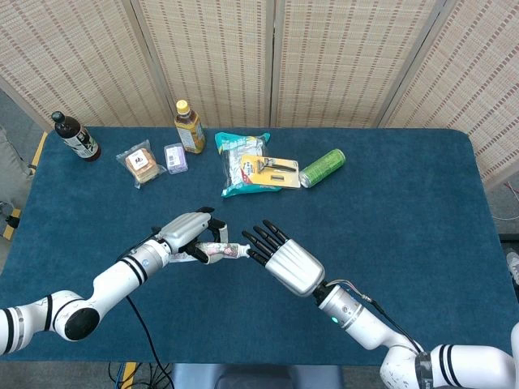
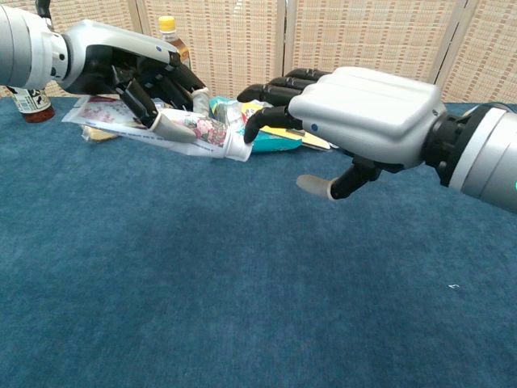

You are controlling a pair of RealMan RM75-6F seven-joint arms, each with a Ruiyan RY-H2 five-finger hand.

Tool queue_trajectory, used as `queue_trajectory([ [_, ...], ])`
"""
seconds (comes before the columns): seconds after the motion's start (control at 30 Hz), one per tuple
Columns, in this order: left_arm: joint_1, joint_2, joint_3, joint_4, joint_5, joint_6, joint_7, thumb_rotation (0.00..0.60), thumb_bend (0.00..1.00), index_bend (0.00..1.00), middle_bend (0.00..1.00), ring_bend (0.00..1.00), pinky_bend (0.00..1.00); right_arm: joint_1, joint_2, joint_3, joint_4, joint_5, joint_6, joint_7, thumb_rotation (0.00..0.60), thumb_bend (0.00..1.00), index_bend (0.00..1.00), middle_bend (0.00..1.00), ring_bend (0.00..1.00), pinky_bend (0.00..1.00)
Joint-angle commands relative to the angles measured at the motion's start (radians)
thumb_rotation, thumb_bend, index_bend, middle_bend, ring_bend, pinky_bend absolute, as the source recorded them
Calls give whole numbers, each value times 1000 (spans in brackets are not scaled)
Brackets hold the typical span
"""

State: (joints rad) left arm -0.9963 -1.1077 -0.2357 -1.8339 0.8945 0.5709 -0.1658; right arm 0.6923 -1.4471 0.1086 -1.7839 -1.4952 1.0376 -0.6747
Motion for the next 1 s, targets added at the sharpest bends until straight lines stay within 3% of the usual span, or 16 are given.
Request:
queue_trajectory([
  [0.03, 0, 2, -2, 1, 3, -4, -5, 600, 383, 579, 625, 372, 1, 1, -3, -1, 5, 4, 0, 2, 600, 318, 261, 36, 0, 0],
  [1.0, 15, 45, -31, -19, 31, -51, -94, 600, 383, 579, 626, 372, 0, 12, -40, -9, 62, 4, 11, 44, 600, 318, 261, 36, 0, 0],
])
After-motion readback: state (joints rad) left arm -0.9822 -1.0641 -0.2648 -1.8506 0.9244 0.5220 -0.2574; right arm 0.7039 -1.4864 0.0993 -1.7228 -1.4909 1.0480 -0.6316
